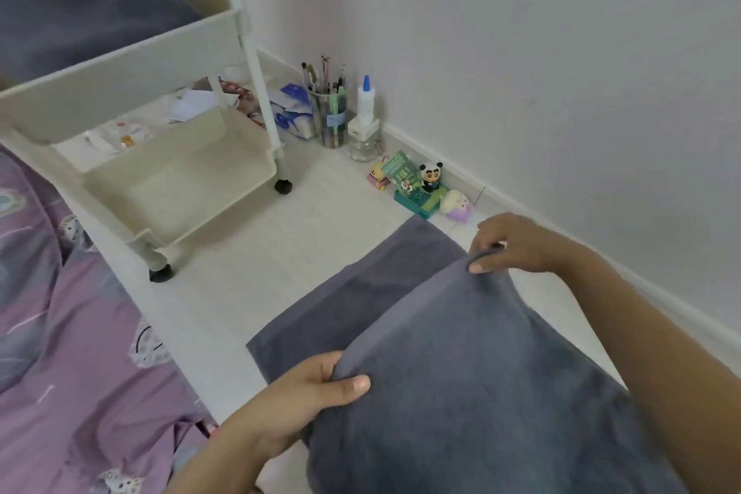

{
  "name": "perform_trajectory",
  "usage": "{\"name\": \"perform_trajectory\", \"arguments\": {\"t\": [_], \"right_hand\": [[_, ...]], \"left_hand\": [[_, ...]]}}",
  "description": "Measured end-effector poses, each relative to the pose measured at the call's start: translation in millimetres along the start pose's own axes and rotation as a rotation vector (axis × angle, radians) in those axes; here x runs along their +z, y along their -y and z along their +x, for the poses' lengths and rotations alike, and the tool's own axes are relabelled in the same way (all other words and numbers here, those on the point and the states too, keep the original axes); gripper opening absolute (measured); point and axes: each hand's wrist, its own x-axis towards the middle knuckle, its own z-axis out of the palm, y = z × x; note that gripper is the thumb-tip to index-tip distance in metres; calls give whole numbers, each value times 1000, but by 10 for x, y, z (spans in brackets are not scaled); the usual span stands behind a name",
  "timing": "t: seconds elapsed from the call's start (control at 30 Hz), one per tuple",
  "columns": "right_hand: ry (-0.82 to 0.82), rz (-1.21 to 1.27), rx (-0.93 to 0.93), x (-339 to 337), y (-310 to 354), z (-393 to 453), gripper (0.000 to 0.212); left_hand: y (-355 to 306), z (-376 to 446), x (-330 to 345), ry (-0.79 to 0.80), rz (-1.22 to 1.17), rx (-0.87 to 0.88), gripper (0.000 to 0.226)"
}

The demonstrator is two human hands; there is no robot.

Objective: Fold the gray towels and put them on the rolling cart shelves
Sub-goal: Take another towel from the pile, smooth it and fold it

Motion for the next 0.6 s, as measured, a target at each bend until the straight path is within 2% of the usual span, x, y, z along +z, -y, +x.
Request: {"name": "perform_trajectory", "arguments": {"t": [0.07, 0.13, 0.23, 0.3, 0.43, 0.53, 0.6], "right_hand": [[-56, 270, 36, -279, 152, 104, 43], [-136, 369, 54, -278, 270, 417, 37], [-110, 298, 74, 181, 288, 986, 37], [-20, 193, 95, 523, 223, 1257, 36], [28, -6, 112, 631, 125, 1439, 38], [10, 74, 173, 560, 84, 1453, 33], [-68, 131, 223, 539, 90, 1431, 29]], "left_hand": [[-117, -31, -182, -8, -87, 34, 40], [-184, 47, -364, -179, -12, 57, 36], [-78, 386, -658, -644, 567, 14, 28], [76, 580, -841, -795, 817, -63, 29], [262, 737, -1009, -895, 927, -26, 32], [324, 746, -1044, -903, 966, 16, 31], [366, 772, -1069, -892, 972, 37, 29]]}}
